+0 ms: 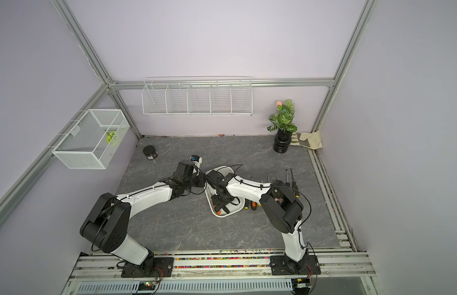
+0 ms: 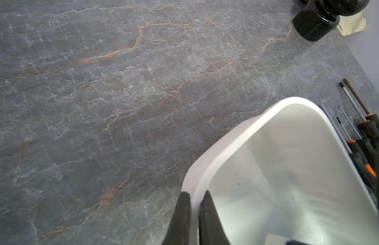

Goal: Take out the screwdriver from the storage box
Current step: Pick up the screwdriver from the storage box.

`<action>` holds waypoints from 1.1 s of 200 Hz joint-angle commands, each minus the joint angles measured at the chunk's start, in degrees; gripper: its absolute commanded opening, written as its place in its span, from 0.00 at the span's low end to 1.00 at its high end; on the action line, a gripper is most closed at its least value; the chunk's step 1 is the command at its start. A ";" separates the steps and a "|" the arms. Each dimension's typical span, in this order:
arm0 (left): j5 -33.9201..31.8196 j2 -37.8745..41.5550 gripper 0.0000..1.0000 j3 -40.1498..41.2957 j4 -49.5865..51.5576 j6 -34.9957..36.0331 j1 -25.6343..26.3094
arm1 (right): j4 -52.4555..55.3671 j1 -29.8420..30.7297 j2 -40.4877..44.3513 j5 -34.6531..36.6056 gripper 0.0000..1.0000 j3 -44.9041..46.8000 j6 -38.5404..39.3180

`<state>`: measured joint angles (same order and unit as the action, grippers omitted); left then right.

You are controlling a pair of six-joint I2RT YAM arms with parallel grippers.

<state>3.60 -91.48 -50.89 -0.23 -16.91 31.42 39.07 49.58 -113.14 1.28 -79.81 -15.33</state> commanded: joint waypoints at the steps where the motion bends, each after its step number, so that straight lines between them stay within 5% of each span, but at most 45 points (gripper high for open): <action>1: -0.50 1.21 0.00 -1.57 -0.40 1.18 0.00 | 1.88 0.20 -2.52 1.53 0.42 -0.11 1.42; 94: -0.26 1.18 0.00 -0.88 -1.29 0.66 -0.11 | 3.90 -2.30 -1.07 4.30 0.36 3.52 3.56; 187: -0.62 1.14 0.00 -0.19 -1.62 0.47 -0.10 | 4.69 -2.30 0.28 3.25 0.02 1.91 3.99; 220: -0.60 1.38 0.00 0.00 -1.71 0.49 -0.11 | 4.79 -2.30 5.31 2.12 0.00 0.83 4.26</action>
<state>3.09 -91.48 -50.92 0.19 -17.54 31.24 42.06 47.59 -111.79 4.67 -78.72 -11.49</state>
